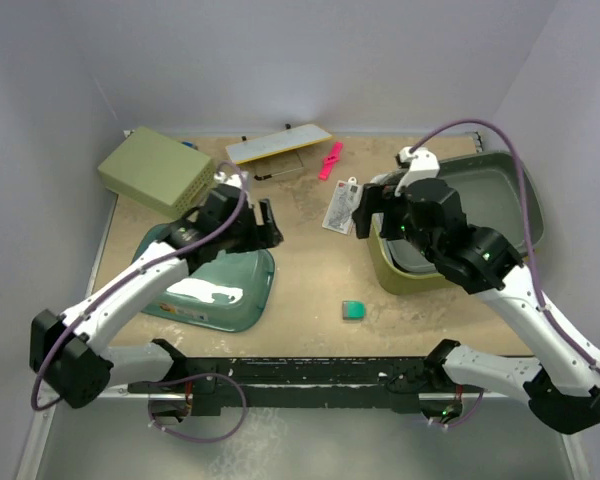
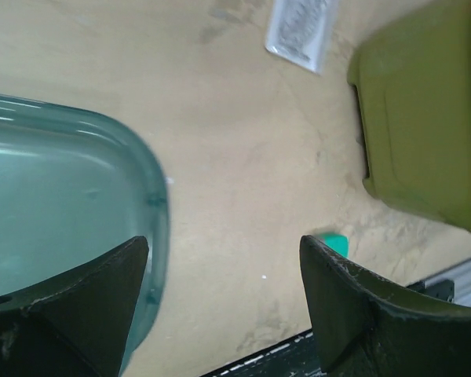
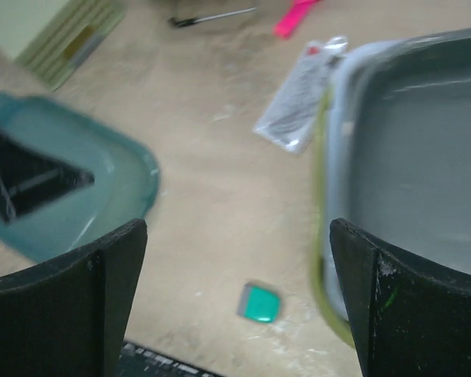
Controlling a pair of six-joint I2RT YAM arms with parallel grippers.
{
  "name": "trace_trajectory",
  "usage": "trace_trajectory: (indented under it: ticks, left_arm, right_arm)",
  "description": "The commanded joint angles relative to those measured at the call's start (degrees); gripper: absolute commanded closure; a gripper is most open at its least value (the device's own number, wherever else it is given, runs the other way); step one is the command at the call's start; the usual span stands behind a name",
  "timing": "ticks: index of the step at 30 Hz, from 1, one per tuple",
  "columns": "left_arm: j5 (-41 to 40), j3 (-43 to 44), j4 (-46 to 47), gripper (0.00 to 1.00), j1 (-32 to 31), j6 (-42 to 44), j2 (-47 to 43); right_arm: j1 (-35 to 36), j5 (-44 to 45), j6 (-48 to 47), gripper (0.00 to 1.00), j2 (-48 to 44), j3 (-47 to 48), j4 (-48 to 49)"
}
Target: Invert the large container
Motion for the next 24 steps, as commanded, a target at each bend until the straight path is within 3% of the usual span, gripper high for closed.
trace_trajectory:
  ticks: [1, 6, 15, 20, 24]
  left_arm:
    - [-1.08, -1.65, 12.1, 0.24, -8.22, -5.33, 7.04]
    - [-2.4, -1.53, 13.33, 0.24, -13.22, -3.66, 16.47]
    - [-16.0, -3.57, 6.2, 0.24, -12.12, -2.11, 23.81]
    - [-18.33, -7.55, 4.67, 0.23, -7.13, -2.1, 19.74]
    - [-19.7, -8.58, 1.89, 0.23, -2.67, -0.41, 14.54]
  right_arm:
    - [-5.72, 15.79, -2.88, 0.03, 2.58, 2.21, -8.21]
    - [-17.8, 5.05, -6.47, 0.14, 7.74, 2.66, -8.12]
    - [-18.37, -0.69, -9.74, 0.29, 16.24, 2.71, -3.48]
    - [-20.66, -2.93, -10.69, 0.39, 17.8, 0.04, -0.57]
    - [-22.2, -4.38, -10.82, 0.58, 18.79, -1.22, -0.12]
